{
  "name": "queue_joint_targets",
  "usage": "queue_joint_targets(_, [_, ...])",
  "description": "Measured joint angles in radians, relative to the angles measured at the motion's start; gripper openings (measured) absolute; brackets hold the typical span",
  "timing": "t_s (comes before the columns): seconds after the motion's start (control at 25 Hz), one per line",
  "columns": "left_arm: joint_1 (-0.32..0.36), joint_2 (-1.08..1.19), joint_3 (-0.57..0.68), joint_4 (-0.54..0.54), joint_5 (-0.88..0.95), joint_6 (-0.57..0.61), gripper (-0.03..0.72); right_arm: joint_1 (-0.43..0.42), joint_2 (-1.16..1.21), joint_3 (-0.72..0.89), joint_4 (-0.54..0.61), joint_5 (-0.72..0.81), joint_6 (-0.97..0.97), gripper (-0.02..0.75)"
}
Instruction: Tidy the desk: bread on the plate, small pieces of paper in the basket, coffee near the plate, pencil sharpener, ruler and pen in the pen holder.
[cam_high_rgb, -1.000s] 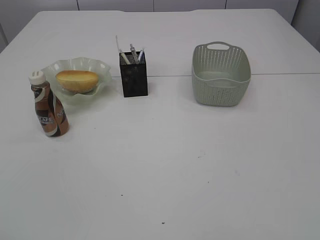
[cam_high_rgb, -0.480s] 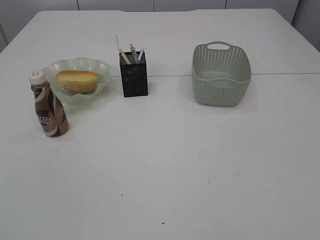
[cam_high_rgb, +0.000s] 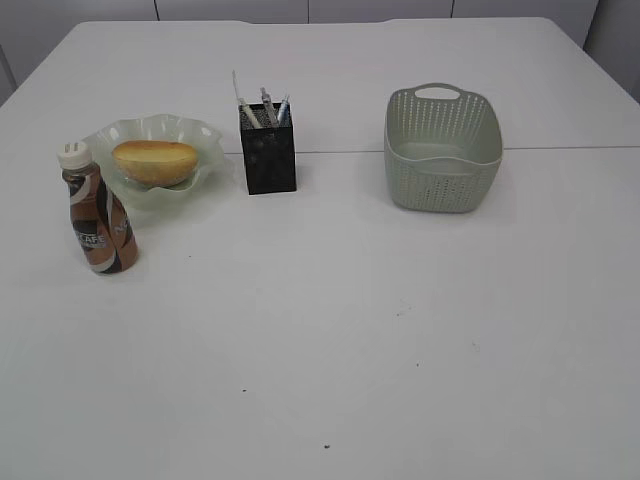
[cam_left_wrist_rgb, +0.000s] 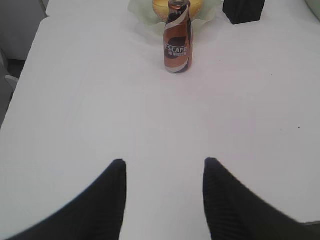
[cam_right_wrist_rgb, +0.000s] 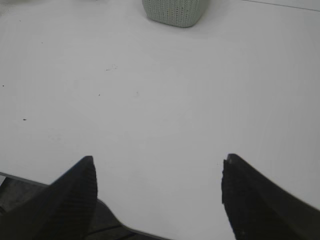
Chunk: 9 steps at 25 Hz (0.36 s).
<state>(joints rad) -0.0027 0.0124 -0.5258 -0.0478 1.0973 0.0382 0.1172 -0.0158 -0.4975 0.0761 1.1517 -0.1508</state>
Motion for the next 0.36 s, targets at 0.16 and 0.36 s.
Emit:
queue_joint_targets(0.16, [0.000,0.000,0.000,0.000,0.000,0.000,0.364,0.000,0.000,0.000,0.000,0.000,0.000,0.569])
queue_joint_targets(0.36, [0.000,0.000,0.000,0.000,0.000,0.000,0.360,0.000,0.000,0.000,0.000,0.000,0.000,0.569])
